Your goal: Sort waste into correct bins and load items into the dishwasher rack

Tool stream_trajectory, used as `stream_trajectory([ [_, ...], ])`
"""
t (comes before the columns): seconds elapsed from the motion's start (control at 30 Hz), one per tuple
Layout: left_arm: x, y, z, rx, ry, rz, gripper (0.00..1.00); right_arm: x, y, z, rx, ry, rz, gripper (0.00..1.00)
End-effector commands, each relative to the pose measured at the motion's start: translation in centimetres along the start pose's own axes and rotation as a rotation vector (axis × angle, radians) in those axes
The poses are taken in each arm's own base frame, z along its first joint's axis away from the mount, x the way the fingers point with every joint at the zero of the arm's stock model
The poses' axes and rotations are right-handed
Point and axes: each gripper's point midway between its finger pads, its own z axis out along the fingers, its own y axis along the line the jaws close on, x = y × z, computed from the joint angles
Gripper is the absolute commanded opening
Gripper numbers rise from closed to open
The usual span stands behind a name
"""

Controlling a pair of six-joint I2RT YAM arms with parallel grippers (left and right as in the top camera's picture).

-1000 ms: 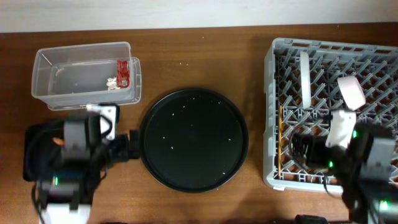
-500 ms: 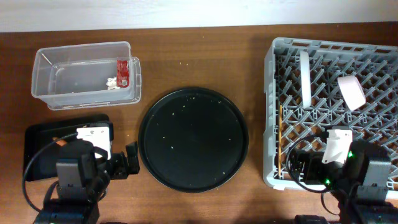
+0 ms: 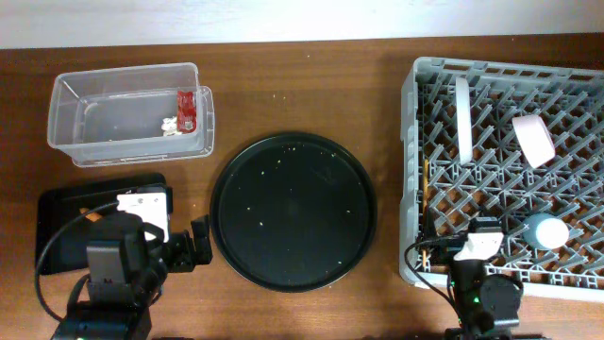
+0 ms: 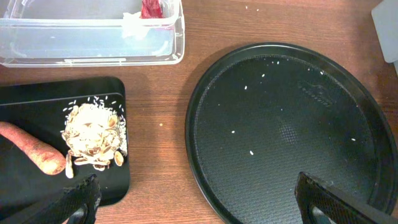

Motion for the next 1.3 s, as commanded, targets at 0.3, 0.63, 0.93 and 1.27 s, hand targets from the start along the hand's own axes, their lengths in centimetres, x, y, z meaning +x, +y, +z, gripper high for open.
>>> stream_trajectory([
  [0.3,0.1,0.2,0.0,-0.008,-0.002,-0.010,0.99,0.2,-0.2,0.0,0.015,-0.004,-0.004,0.98],
  [0.63,3.2,1.5,2.8,-0.020,-0.344,0.018,0.99,0.2,-0.2,0.0,0.015,-0.003,-0.004,0.98],
  [0.93,1.3,0.2,4.1,0.017,-0.775,0.211,0.99,0.2,-0.2,0.0,0.015,-0.003,-0.004,0.99],
  [1.27,3.2,0.4,5.7,0.013,-0.671,0.235,0.99,0.2,-0.2,0.0,0.015,-0.003,-0.004,0.98],
])
